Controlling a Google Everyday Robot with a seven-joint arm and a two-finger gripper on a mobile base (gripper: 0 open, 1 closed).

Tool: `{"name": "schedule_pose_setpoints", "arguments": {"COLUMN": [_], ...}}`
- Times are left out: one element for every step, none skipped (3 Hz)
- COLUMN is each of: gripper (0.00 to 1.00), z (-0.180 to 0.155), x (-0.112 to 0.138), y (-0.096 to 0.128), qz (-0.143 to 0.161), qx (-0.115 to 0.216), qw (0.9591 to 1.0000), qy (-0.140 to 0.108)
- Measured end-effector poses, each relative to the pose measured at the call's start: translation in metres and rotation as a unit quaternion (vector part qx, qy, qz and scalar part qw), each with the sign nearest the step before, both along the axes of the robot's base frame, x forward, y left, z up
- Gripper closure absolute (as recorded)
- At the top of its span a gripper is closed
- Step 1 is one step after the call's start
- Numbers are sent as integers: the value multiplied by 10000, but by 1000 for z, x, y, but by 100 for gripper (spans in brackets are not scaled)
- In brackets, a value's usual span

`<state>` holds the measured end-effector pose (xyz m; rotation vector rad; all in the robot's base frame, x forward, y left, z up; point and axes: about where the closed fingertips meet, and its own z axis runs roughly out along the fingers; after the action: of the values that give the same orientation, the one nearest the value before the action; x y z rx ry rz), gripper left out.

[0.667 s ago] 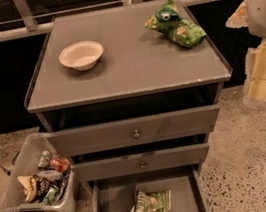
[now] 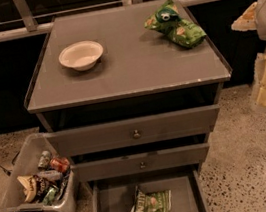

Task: Pick green jalapeno chip bag from bottom drawer and place on counter

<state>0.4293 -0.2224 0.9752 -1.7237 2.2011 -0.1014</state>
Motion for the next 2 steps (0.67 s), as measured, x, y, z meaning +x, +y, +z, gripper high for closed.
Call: {"name": "schedule_pose_setpoints", "arguments": {"gripper": [0, 0], "z": [-17, -50], "x": [-13, -24], "y": [6, 21], "qz": [85, 155], "qx": [240, 626], "qw": [9996, 9977], "qy": [-101, -183]}}
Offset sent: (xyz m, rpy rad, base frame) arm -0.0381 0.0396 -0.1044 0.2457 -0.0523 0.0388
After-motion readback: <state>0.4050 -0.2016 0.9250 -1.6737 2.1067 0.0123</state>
